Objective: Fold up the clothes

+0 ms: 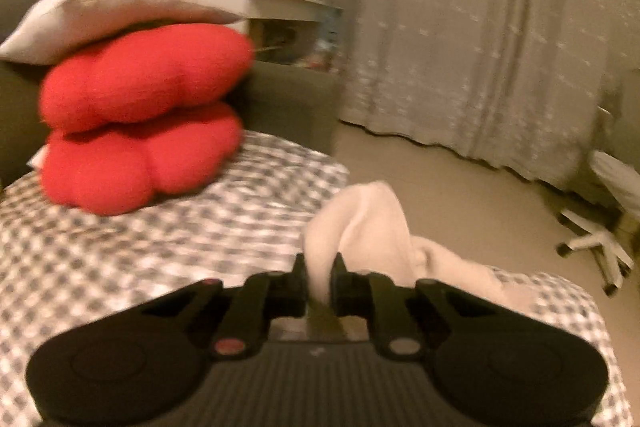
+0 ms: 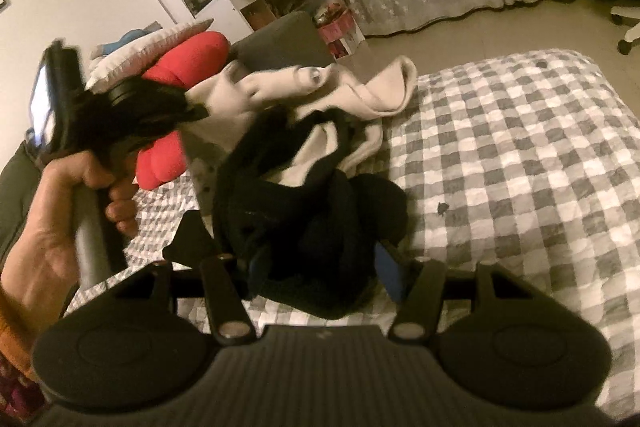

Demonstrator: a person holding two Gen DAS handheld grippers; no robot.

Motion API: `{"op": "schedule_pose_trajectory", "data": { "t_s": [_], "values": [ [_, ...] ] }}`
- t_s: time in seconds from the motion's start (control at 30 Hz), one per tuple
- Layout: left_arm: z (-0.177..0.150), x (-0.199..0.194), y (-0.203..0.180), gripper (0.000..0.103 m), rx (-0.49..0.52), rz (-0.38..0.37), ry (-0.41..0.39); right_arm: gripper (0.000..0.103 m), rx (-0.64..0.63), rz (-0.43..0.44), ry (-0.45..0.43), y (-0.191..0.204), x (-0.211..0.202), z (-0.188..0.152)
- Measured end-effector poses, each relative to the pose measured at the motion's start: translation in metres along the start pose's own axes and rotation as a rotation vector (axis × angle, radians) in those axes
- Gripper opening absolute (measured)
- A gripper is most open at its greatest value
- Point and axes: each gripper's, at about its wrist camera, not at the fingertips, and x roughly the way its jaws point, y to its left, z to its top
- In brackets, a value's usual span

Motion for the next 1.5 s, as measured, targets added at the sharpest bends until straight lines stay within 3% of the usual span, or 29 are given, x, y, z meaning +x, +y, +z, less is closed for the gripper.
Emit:
{"op": "schedule_pose_trajectory", "data": {
  "t_s": [0.4, 0.67, 0.93, 1.17, 1.23, 1.3, 1.33, 1.37, 1.43, 1.5],
  "values": [
    [-0.017, -0.032, 0.089, 0.01, -0.128, 0.129, 0.022, 0.061, 0.025, -0.03, -0.013, -0.001, 0.007, 0.004],
    [-0.034, -0.059, 0.122, 0.01, -0.152, 0.061, 0.071, 0.061, 0.008, -0.016, -0.009, 0.003, 0.008, 0.006],
    [-0.054, -0.105, 0.126, 0.01, -0.088, -0.064, 0.087, 0.061, 0.039, 0.03, -0.001, -0.002, 0.002, 0.009],
    [-0.077, -0.12, 0.134, 0.011, -0.077, -0.08, 0.16, 0.061, 0.056, 0.029, -0.004, -0.005, -0.003, 0.008],
    [-0.083, -0.123, 0.136, 0.019, -0.075, -0.067, 0.174, 0.061, 0.059, 0.032, -0.003, -0.006, -0.004, 0.007],
    [-0.084, -0.127, 0.137, 0.037, -0.065, -0.054, 0.162, 0.061, 0.063, 0.03, -0.003, -0.007, -0.005, 0.008],
    [-0.083, -0.13, 0.138, 0.054, -0.068, -0.05, 0.149, 0.061, 0.065, 0.03, -0.003, -0.008, -0.005, 0.008],
    [-0.082, -0.132, 0.137, 0.063, -0.067, -0.049, 0.135, 0.061, 0.066, 0.03, -0.003, -0.008, -0.005, 0.008],
    [-0.079, -0.136, 0.133, 0.067, -0.056, -0.052, 0.108, 0.061, 0.07, 0.032, -0.003, -0.009, -0.006, 0.008],
    [-0.074, -0.138, 0.128, 0.077, -0.04, -0.056, 0.081, 0.061, 0.074, 0.033, -0.002, -0.009, -0.006, 0.008]
  ]
}}
